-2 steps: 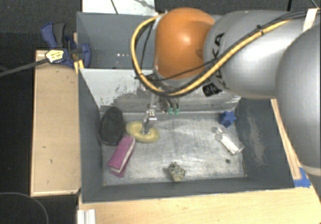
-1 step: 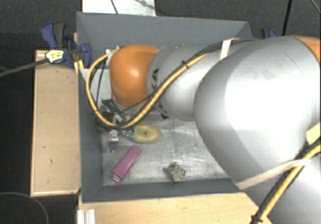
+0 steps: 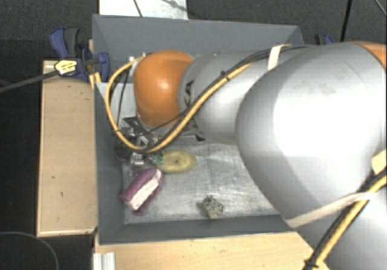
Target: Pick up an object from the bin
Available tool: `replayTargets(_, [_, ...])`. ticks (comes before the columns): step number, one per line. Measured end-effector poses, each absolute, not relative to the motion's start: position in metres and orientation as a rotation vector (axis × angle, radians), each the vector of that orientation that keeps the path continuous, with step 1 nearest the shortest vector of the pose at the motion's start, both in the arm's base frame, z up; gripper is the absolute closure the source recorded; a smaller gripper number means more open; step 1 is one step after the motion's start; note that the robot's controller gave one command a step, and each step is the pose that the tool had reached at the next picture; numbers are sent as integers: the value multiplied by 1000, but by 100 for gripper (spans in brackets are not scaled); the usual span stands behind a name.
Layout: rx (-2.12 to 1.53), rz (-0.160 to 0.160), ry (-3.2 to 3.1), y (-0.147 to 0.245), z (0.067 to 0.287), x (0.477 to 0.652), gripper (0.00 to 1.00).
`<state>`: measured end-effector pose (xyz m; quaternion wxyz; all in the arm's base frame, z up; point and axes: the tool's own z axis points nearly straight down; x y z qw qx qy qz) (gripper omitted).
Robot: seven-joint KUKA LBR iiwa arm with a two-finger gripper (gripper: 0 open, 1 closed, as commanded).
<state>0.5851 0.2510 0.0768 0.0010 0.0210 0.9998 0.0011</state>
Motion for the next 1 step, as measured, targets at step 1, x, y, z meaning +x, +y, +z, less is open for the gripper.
replayTargets(1, [122,7,3131,253,213,578,100])
